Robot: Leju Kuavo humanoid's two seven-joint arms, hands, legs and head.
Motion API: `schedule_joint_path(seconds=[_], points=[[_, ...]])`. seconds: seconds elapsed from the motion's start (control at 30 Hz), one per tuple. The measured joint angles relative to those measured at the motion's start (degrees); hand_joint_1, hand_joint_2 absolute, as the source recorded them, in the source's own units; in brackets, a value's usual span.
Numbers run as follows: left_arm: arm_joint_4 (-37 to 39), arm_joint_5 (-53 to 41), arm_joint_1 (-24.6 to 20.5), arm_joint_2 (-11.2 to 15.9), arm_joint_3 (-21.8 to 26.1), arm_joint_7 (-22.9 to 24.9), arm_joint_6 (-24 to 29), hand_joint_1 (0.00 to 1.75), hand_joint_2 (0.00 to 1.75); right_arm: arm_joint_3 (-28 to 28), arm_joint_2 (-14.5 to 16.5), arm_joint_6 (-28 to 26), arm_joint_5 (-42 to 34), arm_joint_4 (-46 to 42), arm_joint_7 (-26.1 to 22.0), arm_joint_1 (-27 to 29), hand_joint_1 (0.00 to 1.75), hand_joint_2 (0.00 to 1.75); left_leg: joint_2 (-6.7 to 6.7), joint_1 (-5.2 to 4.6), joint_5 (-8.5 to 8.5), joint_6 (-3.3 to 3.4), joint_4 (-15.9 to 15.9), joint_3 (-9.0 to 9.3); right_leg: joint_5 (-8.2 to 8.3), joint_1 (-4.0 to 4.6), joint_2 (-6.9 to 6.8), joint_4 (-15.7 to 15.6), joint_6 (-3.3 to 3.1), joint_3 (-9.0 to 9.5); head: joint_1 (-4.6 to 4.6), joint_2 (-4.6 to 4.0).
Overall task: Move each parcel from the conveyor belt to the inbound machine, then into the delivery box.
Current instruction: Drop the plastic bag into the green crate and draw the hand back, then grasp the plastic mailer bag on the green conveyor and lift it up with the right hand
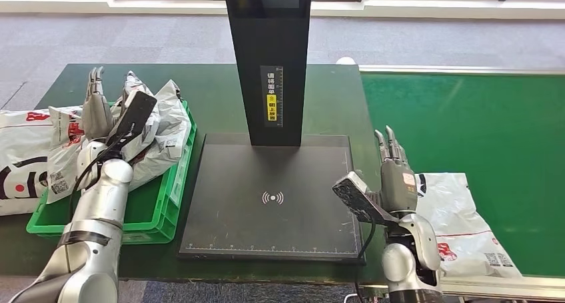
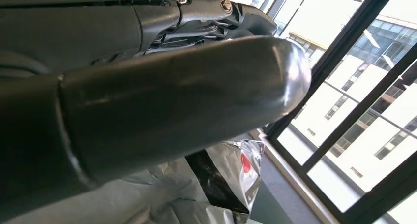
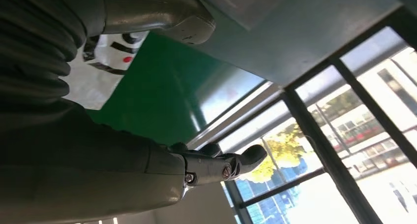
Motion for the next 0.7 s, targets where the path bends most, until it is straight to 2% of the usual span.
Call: schedule_joint_path(seconds=[0.03, 0.17, 0.3, 0.43, 0.57, 0.7], points=[[-1.89, 2.03, 0.98, -0.55, -0.24, -0.61, -0.43, 0.00, 0.00, -1.08, -0.30, 0.31, 1.59, 2.14, 0.76, -0.40, 0.00, 0.00, 0.00, 0.00, -0.01, 0.01, 0.00, 0.00, 0.00, 0.00, 0.00, -0.01, 0.00, 0.00, 0.00, 0.00], [-9.65, 9.65, 5.45, -2.78, -2.13, -2.54, -1.63, 0.00, 0.00, -6.20, -1.62, 0.94, 6.88, 10.89, 4.67, -1.57, 0.00, 1.75, -0.06, -0.03, -0.04, 0.05, 0.02, -0.04, 0.00, -0.03, -0.06, -0.05, 0.04, 0.00, 0.00, 0.00], [-16.76, 16.84, 9.69, -4.87, -4.62, -4.90, -1.85, 0.00, 0.00, -11.40, -2.63, 0.46, 11.84, 16.66, 9.90, -1.76, 0.00, 1.75, -0.06, -0.07, -0.09, 0.09, 0.02, -0.07, -0.01, -0.05, -0.07, -0.06, 0.05, -0.04, 0.00, 0.00], [-25.68, 25.97, 15.38, -7.21, -7.62, -8.27, -3.31, 0.00, 0.00, -17.01, -3.33, -0.04, 13.32, 18.08, 13.97, 0.38, 0.00, 1.75, -0.05, -0.10, -0.19, 0.11, 0.03, -0.05, -0.09, -0.09, -0.05, -0.09, 0.14, -0.06, 0.00, 0.00], [-32.05, 31.05, 20.37, -9.10, -11.10, -9.75, -3.84, 0.00, 0.00, -24.75, -2.98, -0.06, 13.17, 15.21, 14.59, 5.35, 0.00, 1.75, -0.21, -0.11, -0.30, 0.21, 0.03, -0.09, -0.24, -0.11, -0.23, -0.10, 0.27, 0.02, 0.00, 0.00], [-35.36, 32.64, 22.67, -10.23, -12.94, -9.90, -3.84, 0.00, 0.00, -32.80, -1.52, -0.06, 14.10, 11.20, 14.40, 8.30, 0.00, 1.75, -0.19, -0.11, -0.37, 0.24, 0.03, -0.09, -0.26, -0.12, -0.23, -0.10, 0.28, 0.03, 0.01, 0.00]])
